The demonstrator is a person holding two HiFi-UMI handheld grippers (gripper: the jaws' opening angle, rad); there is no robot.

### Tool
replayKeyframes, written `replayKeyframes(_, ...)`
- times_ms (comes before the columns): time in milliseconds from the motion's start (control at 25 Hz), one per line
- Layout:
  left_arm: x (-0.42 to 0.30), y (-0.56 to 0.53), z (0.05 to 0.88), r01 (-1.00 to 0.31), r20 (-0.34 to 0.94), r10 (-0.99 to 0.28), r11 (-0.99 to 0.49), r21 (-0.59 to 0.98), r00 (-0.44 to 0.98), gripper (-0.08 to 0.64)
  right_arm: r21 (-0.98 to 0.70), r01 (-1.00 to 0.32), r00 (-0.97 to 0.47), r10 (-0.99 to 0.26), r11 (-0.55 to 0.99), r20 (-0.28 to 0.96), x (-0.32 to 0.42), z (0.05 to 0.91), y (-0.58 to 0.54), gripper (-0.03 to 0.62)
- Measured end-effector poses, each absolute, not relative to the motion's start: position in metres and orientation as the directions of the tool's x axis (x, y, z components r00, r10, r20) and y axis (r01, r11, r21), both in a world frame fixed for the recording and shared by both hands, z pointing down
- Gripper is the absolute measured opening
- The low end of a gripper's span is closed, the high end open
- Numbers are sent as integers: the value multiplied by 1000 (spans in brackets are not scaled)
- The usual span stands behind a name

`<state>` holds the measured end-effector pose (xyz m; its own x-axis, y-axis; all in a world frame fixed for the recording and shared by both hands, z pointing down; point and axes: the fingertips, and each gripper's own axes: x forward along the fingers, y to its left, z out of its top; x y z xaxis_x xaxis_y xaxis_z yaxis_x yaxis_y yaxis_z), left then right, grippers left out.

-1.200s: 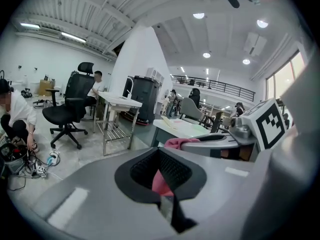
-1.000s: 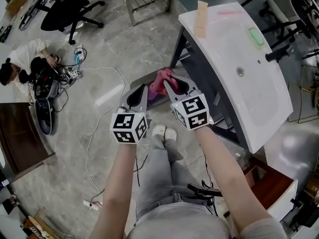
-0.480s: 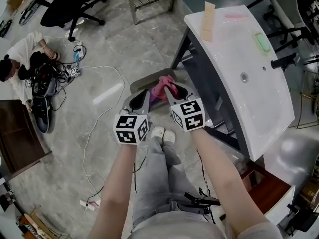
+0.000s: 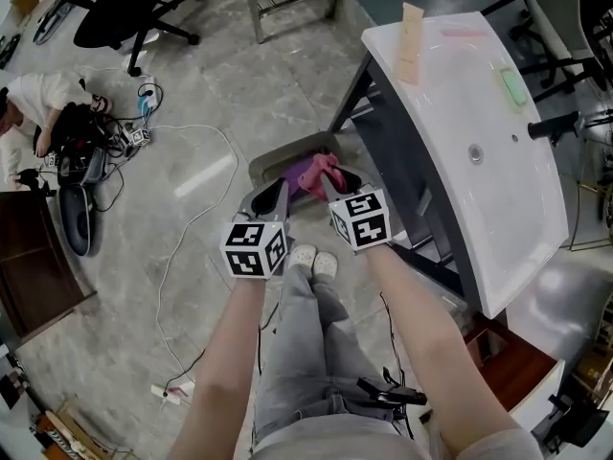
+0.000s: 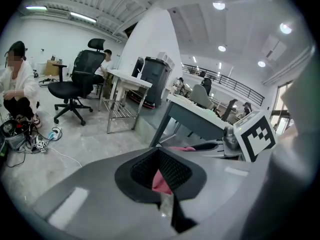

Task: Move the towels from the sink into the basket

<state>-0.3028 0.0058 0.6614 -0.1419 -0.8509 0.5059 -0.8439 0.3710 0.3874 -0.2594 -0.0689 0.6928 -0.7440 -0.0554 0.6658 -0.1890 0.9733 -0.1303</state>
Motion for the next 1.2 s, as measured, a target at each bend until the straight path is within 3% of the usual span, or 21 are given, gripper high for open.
replayKeyframes(560,-317,8,697,-830,559,-818,403,386,-137,5,-116,-84,-659,33,990,751,-282,761,-54,83)
replayKeyframes(880,-323,8,705,-827,570,-812,405,391,-128,5,-130,-87,-633,46,988,773,-287,775,-52,160)
replayKeyframes(1200,-321,6,701,-840,578,-809,385,382,-108,5,-143,-108,-640,41,984,768,-285,767,-54,167)
